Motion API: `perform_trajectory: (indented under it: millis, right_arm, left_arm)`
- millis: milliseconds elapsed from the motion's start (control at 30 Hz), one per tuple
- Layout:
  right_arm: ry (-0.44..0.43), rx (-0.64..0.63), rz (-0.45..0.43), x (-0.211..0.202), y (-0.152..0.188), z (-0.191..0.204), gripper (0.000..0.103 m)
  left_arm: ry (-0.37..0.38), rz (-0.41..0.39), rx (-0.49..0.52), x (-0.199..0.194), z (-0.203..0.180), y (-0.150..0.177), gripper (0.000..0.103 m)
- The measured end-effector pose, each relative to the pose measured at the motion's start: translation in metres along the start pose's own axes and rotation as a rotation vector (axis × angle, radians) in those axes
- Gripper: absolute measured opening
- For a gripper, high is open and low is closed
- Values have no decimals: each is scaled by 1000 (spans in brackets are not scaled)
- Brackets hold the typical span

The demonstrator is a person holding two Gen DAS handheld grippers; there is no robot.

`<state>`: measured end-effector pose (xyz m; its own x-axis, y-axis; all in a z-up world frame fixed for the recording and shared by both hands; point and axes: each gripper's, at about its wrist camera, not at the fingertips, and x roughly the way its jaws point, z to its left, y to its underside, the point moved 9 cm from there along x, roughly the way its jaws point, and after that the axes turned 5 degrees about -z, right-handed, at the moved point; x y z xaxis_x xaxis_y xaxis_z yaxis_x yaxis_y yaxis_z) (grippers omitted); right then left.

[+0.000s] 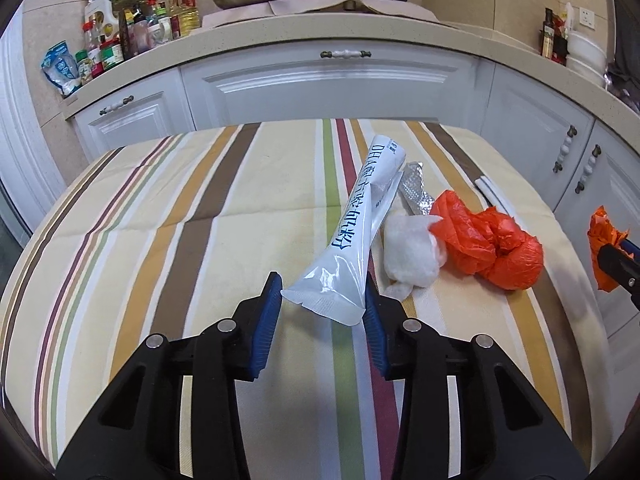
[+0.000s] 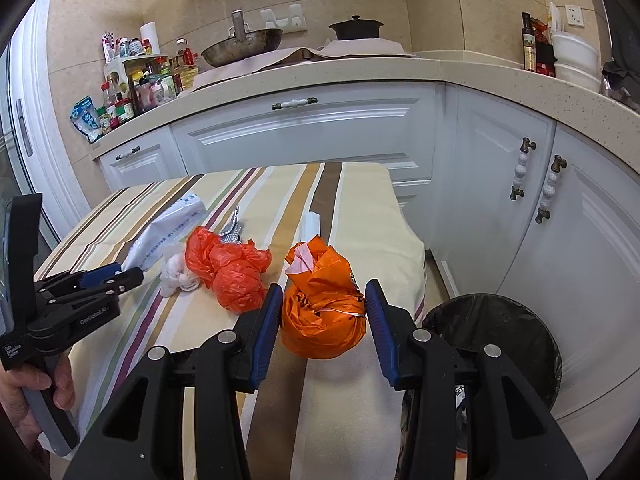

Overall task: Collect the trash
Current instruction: 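Carry the orange bag and tube to the bin and open both grippers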

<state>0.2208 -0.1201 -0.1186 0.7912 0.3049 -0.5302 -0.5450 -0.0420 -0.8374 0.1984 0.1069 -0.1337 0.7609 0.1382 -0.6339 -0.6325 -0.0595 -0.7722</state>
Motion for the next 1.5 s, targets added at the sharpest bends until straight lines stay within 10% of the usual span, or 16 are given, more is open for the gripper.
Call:
perform_trajectory:
  millis: [667,1400,1500]
  right_arm:
    - [190,26,-99,-72,-7,-60,43]
    - [396,110,-135,-90,15,-179,43]
    - [394,121,-135,-78,16,-194,63]
  left_arm:
    - [192,-176,22,-85,-86,-31,38]
    - [304,-155,228,-57,-284,-17,39]
    - [303,-116,280,-42,-306,-11,55]
